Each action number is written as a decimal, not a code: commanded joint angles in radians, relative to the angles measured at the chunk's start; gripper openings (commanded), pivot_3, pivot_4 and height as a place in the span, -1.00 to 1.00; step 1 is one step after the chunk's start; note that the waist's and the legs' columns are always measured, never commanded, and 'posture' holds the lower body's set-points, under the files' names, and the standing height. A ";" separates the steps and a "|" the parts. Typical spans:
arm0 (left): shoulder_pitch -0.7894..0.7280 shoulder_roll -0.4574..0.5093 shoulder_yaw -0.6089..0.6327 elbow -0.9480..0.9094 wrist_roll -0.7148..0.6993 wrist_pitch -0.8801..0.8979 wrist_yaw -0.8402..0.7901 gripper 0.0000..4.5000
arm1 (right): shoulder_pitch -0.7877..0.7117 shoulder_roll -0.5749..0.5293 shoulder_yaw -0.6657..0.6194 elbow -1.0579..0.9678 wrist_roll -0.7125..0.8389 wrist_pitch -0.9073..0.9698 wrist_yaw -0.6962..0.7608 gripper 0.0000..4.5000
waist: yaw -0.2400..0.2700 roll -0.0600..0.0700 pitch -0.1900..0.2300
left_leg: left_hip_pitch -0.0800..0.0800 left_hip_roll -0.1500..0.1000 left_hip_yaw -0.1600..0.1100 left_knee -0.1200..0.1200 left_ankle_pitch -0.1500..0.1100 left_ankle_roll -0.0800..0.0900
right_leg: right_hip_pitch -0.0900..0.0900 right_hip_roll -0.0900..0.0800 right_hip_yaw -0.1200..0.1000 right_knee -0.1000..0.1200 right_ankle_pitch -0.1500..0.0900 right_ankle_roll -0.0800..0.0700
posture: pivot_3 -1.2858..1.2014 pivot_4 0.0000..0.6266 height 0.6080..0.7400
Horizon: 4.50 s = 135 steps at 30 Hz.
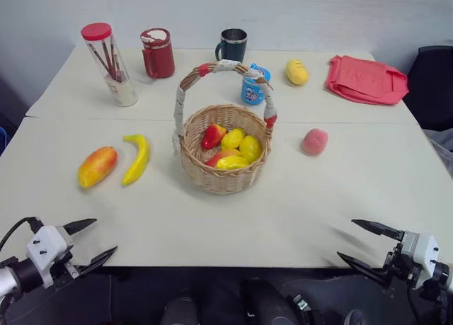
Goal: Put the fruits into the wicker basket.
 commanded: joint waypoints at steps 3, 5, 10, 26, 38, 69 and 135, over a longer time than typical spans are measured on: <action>-0.014 0.008 -0.011 -0.001 -0.003 0.003 0.003 1.00 | -0.041 0.004 0.016 0.072 -0.017 -0.054 0.040 0.97 | -0.002 0.000 0.000 | 0.000 0.000 0.001 -0.001 0.000 0.000 | 0.000 0.000 0.000 0.000 0.000 0.000 | 0.03 -0.52 1.00; -0.013 0.014 -0.014 0.008 -0.015 0.016 -0.010 1.00 | -0.059 0.008 0.026 0.090 -0.022 -0.061 0.047 0.97 | -0.002 0.000 0.000 | 0.001 0.000 0.001 0.000 0.000 0.000 | 0.000 0.000 0.000 0.000 0.000 0.000 | 0.03 -0.52 1.00; 0.004 0.017 0.001 0.029 -0.052 0.030 -0.058 1.00 | -0.088 0.022 0.058 0.139 -0.032 -0.095 0.072 0.97 | -0.001 0.000 0.000 | 0.001 0.000 0.000 0.000 0.000 0.000 | 0.000 0.000 0.000 0.001 0.000 0.000 | 0.03 -0.52 1.00; -0.002 0.198 0.371 0.293 -0.288 0.584 0.037 1.00 | -0.390 0.130 0.217 -0.457 0.238 0.336 -0.199 0.97 | -0.014 0.000 0.000 | -0.001 0.001 -0.003 0.001 0.001 -0.004 | -0.006 0.001 -0.002 0.010 -0.002 -0.003 | 0.03 -0.52 1.00; -0.748 0.392 -0.114 0.434 -0.198 0.883 0.057 1.00 | -0.547 0.144 0.269 -0.489 0.190 0.361 -0.202 0.97 | 0.028 -0.010 -0.004 | -0.003 -0.002 -0.003 0.002 0.003 -0.004 | -0.006 -0.003 -0.006 0.011 -0.002 -0.003 | 0.03 -0.52 1.00; -1.021 -0.194 -0.431 -0.326 -0.295 1.119 0.382 0.35 | -0.481 0.111 0.183 -0.471 0.072 0.398 -0.324 1.00 | 0.053 -0.007 -0.003 | -0.020 -0.003 0.001 0.024 0.004 0.002 | -0.018 0.000 -0.002 0.017 0.004 0.007 | 0.03 -0.52 1.00; -0.761 0.159 -0.311 0.174 -0.001 0.684 0.116 -0.61 | -0.506 0.133 0.242 -0.515 0.068 0.365 -0.256 1.00 | -0.001 -0.008 -0.003 | -0.019 0.000 0.001 0.024 -0.001 -0.004 | -0.024 0.003 -0.002 0.020 0.001 0.002 | 0.03 -0.52 1.00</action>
